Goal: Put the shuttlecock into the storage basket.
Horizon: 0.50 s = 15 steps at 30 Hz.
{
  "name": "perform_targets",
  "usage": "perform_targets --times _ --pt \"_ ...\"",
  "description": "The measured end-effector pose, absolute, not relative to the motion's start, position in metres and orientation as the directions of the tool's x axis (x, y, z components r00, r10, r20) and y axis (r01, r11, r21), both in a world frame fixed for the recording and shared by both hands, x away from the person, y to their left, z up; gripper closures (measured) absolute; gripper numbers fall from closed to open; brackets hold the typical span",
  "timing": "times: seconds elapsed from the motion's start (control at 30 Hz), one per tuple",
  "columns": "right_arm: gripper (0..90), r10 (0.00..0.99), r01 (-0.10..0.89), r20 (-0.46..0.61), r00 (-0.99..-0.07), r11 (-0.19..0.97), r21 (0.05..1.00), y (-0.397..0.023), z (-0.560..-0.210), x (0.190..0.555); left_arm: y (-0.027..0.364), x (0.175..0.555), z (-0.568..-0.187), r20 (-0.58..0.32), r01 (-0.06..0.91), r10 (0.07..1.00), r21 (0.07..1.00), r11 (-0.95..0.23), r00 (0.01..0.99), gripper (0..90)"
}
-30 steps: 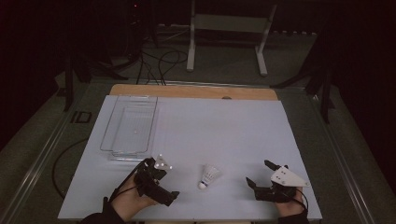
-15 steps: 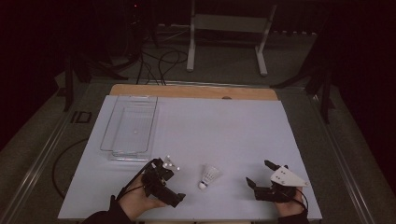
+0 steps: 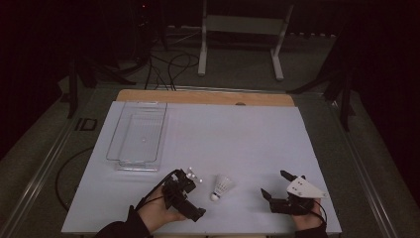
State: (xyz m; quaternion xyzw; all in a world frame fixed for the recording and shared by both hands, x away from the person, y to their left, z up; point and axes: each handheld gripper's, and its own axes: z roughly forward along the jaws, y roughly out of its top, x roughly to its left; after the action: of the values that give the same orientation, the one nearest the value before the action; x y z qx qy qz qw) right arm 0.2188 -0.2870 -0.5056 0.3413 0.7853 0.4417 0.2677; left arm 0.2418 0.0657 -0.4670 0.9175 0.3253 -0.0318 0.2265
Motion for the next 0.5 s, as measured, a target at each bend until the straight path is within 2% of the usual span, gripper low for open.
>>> perform_targets --times 0.5 --pt "9.3 0.772 0.299 -0.117 -0.625 0.376 0.877 -0.287 -0.505 0.219 0.046 0.247 -0.472 -0.212 0.604 0.567 0.353 -0.715 0.796 0.9"
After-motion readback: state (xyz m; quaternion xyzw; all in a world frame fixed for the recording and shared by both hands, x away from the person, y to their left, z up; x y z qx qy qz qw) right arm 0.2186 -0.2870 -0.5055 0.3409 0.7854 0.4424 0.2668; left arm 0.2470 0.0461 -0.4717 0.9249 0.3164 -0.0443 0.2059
